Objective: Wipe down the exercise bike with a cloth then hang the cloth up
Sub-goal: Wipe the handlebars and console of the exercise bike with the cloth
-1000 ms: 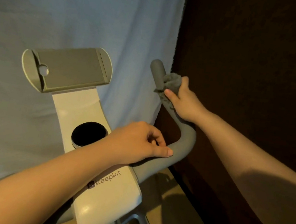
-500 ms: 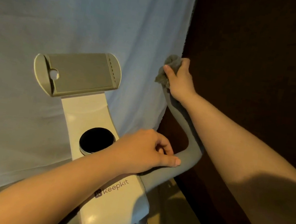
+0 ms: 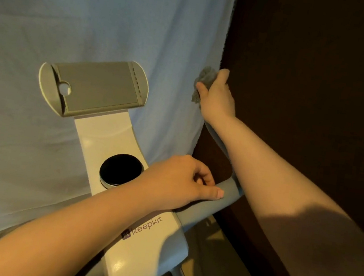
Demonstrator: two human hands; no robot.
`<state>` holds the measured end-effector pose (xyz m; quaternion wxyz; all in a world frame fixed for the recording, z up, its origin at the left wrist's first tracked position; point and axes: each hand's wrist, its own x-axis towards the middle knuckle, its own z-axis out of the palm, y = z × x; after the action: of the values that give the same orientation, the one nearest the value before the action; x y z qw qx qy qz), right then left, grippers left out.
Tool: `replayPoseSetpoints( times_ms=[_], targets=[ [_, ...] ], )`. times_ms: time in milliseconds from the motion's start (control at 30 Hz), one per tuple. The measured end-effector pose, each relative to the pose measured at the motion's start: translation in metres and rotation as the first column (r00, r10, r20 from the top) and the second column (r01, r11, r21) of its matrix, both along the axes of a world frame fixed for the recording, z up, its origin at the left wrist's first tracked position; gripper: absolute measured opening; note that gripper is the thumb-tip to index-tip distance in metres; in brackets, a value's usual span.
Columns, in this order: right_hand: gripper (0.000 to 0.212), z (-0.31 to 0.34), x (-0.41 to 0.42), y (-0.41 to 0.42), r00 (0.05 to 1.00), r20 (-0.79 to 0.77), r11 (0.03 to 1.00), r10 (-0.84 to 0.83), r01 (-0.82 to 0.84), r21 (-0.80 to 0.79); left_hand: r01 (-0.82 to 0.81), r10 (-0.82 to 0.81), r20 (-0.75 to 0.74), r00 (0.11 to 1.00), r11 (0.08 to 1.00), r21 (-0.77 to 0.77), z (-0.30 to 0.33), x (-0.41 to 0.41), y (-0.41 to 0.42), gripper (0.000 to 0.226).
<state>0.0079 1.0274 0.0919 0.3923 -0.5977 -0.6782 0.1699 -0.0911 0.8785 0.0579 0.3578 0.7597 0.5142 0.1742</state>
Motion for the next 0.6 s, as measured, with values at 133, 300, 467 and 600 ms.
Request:
replayPoseSetpoints(
  times_ms=[133,300,467,600],
  targets=[
    [0.043,-0.024,0.026,-0.029,0.908,0.412,0.996,-0.082,0.088,0.003,0.004,-0.004,-0.011,1.0,1.0,0.029,-0.001,0.001,0.001,0.031],
    [0.043,0.01,0.009,0.0,0.978,0.206,0.999,-0.007,0.014,-0.03,-0.003,0.003,0.006,1.0,1.0,0.007,-0.001,0.0,-0.001,0.031],
    [0.041,-0.009,0.005,-0.008,0.982,0.189,0.999,-0.013,0.006,0.038,0.001,-0.001,-0.005,1.0,1.0,0.015,0.0,0.0,-0.002,0.031],
    [0.043,-0.027,0.029,-0.032,0.86,0.501,0.996,-0.093,0.074,0.057,0.011,-0.011,-0.013,1.0,1.0,0.023,0.0,0.0,-0.001,0.031]
  ],
)
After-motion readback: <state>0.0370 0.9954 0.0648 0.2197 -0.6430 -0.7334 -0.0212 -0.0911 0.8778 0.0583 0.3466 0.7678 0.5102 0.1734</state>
